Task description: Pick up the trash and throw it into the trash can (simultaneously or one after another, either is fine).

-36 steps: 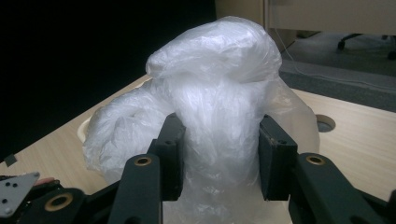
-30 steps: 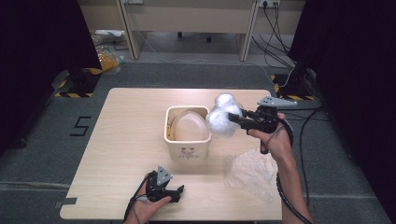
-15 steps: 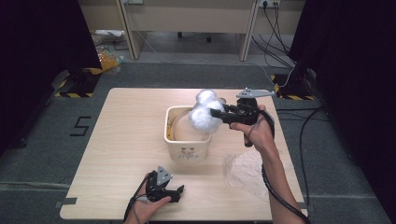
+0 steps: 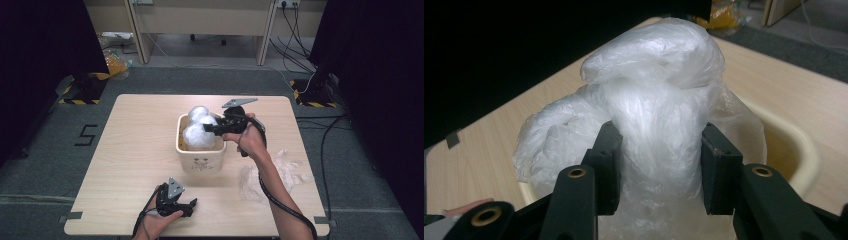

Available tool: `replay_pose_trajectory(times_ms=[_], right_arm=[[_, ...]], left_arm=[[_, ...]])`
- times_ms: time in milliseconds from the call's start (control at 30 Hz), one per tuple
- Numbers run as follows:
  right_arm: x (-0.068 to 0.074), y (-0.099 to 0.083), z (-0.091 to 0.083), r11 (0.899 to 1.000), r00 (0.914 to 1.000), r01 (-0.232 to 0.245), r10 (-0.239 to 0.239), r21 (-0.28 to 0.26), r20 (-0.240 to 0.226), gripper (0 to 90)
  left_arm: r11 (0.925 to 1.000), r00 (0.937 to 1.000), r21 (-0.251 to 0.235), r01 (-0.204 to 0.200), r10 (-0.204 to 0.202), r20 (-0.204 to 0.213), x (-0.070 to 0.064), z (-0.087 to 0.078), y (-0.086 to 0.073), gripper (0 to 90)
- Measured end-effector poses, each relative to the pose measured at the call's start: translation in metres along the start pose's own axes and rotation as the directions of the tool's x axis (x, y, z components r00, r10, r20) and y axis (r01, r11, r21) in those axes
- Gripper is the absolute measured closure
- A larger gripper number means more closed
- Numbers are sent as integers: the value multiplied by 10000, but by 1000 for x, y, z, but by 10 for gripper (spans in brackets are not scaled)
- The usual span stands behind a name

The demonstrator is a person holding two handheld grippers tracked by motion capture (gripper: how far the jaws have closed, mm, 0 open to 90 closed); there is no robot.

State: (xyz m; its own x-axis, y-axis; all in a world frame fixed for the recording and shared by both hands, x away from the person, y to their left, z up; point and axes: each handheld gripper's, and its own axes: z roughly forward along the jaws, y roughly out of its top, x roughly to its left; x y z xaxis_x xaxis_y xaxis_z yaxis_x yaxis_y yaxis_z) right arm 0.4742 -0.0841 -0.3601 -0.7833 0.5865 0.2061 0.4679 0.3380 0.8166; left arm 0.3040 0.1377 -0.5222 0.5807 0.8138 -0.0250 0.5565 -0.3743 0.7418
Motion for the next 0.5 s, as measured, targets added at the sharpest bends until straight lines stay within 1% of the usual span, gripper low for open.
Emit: replay_pose_trajectory(times_ms=[33,67,100,133,167,200,333,400,433,500], right_arm=[[1,-1,6,9999,10000,11,-11,154,-37,592],[1,-5,15,9989,9999,18,-12,463,-142,589],[2,-7,19,9981,9998,0,14,622,-219,587],[2,-7,19,9981,9998,0,14,622,-219,587],[3,-10,25,9966,9994,14,14,820,-335,581],[4,-11,27,9957,9995,50,-22,927,-306,578],[10,-11,33,9899,9988,483,-464,1333,-169,577],[13,-11,36,9838,9971,759,-752,1623,-104,577],[13,-11,36,9838,9971,759,-752,1623,-104,577],[16,-8,40,9767,9958,910,-919,1945,-46,578]], left_arm=[[10000,10000,0,3,-3,-1,0,0,0,136],[10000,10000,-29,35,-35,-1,0,0,0,136],[10000,10000,-7,5,-5,-12,0,0,0,136],[10000,10000,-7,5,-5,-12,0,0,0,136],[10000,10000,-3,2,-2,-6,0,0,0,136],[10000,10000,-4,1,-1,-6,0,0,0,136],[10000,10000,-2,2,-2,-3,0,0,0,136],[10000,10000,-1,3,-3,-2,0,0,0,136],[10000,10000,-1,3,-3,-2,0,0,0,136],[10000,10000,0,2,-2,-4,0,0,0,136]])
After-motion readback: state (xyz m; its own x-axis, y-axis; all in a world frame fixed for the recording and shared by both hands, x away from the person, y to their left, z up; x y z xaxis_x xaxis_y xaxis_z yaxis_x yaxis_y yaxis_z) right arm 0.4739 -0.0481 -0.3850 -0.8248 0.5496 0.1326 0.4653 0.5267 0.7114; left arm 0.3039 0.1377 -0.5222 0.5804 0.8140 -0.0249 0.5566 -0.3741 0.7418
